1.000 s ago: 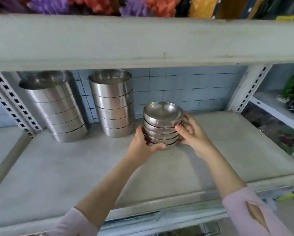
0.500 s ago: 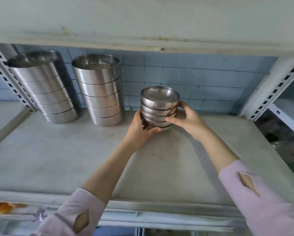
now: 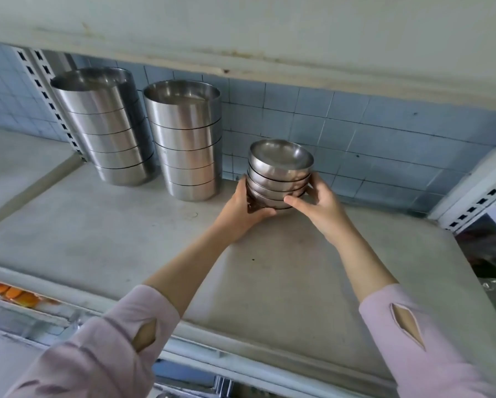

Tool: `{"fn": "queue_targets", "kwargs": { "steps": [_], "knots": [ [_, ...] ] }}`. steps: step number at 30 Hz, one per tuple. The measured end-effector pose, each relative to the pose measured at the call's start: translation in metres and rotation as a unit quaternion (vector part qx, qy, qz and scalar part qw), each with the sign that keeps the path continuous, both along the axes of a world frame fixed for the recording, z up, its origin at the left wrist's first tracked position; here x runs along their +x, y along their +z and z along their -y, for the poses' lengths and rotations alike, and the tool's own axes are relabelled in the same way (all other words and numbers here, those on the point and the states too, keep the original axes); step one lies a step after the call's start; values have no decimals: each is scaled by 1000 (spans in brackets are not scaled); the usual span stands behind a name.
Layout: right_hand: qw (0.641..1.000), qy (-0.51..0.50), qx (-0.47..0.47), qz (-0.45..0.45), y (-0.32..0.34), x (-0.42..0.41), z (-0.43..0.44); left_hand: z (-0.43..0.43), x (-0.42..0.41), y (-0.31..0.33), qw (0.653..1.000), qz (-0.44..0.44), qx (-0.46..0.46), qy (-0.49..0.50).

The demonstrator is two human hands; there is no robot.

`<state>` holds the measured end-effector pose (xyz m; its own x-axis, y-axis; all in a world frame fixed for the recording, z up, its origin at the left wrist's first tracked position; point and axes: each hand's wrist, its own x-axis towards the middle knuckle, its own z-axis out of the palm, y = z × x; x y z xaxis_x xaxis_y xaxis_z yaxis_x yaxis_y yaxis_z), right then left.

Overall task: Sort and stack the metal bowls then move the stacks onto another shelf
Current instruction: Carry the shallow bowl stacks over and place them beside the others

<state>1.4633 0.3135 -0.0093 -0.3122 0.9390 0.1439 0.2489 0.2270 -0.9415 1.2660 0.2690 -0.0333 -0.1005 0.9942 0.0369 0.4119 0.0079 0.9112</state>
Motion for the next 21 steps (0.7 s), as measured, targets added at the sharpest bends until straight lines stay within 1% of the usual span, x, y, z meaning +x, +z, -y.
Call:
{"fn": "queue_targets", "kwargs": {
  "steps": [3,5,7,9,13,16,18,21],
  "knots": [
    [1000,-2,-13,-7,4,1,9,7,1,3,999,-15,-17,24],
    [999,-31,-17,-13,10,2,23,17,-1,8,998,-60,-15,34],
    [997,-81,-6,-3,18,3,43,31,-9,13,991,-127,10,31],
    [994,-110,19,-11,24,2,66,53,-20,21,983,-178,41,18],
    [990,-132,57,4,25,-12,115,114,-54,34,972,-223,69,31],
    [987,-103,117,46,20,-41,149,174,-89,36,968,-229,58,89],
    [979,-52,180,76,20,-70,170,216,-120,34,961,-226,31,154],
    [964,19,250,88,23,-130,205,282,-173,29,944,-233,6,232]
  ]
}}
